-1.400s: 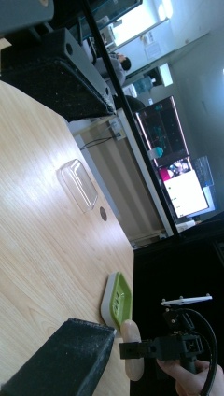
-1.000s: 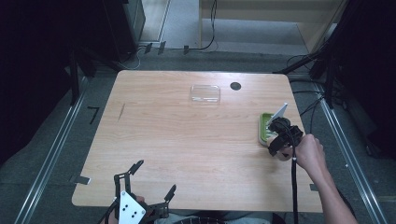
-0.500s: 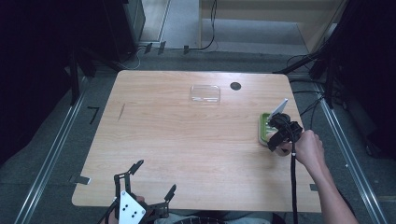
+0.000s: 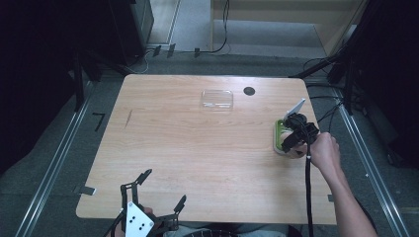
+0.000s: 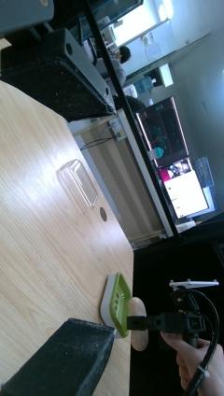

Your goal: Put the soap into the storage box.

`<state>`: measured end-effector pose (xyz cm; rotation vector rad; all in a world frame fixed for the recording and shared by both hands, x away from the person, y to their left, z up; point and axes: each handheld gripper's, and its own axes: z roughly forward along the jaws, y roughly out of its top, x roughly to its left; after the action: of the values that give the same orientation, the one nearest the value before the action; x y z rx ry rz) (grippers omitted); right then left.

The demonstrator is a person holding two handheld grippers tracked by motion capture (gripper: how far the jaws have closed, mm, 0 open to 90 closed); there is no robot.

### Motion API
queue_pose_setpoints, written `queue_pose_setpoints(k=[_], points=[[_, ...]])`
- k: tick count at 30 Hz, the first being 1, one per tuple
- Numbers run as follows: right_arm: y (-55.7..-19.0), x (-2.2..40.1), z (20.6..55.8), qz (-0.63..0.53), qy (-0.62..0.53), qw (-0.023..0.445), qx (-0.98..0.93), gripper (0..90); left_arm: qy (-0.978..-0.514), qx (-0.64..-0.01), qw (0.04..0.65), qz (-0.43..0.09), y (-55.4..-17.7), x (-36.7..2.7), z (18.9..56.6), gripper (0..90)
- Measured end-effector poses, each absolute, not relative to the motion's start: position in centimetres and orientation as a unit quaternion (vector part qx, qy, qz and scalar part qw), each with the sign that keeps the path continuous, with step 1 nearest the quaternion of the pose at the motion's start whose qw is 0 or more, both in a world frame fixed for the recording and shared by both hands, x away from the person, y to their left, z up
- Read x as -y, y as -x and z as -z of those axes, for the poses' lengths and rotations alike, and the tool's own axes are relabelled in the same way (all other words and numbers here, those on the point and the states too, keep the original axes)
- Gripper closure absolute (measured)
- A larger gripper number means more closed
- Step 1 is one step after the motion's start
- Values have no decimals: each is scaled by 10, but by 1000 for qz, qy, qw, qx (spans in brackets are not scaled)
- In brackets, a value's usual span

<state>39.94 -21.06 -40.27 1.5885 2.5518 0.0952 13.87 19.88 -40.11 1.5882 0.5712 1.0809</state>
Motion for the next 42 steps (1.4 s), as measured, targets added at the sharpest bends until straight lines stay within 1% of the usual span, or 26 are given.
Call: queue_pose_setpoints(k=[8, 20, 42], points=[[-408, 211, 402, -49, -537, 76, -838, 334, -667, -239, 539, -454, -139, -199, 401, 0], [-418, 213, 405, -61, -547, 78, -831, 334, -667, -241, 539, -454, -139, -199, 401, 0], [-436, 226, 425, -89, -578, 90, -806, 334, -667, -241, 539, -454, -139, -199, 401, 0]])
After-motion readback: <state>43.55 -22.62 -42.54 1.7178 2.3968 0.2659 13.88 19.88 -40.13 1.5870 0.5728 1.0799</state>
